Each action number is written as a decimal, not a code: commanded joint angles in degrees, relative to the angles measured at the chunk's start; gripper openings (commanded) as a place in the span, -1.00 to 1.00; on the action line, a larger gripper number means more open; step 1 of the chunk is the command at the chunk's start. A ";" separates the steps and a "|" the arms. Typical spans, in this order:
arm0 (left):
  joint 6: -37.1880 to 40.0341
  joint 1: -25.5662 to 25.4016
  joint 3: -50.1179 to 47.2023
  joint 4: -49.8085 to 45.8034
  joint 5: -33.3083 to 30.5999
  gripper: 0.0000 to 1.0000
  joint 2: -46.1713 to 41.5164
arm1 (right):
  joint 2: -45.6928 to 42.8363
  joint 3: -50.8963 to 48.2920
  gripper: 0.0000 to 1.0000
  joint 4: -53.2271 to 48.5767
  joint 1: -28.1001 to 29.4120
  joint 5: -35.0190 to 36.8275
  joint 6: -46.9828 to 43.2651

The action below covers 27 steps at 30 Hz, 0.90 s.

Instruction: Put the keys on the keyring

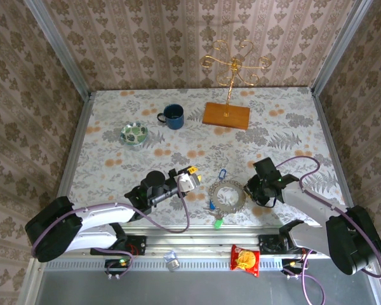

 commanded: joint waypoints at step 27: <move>-7.18 5.81 6.38 -8.35 -8.78 -0.51 -11.29 | -10.22 23.20 -1.00 -7.03 0.17 -11.84 -52.55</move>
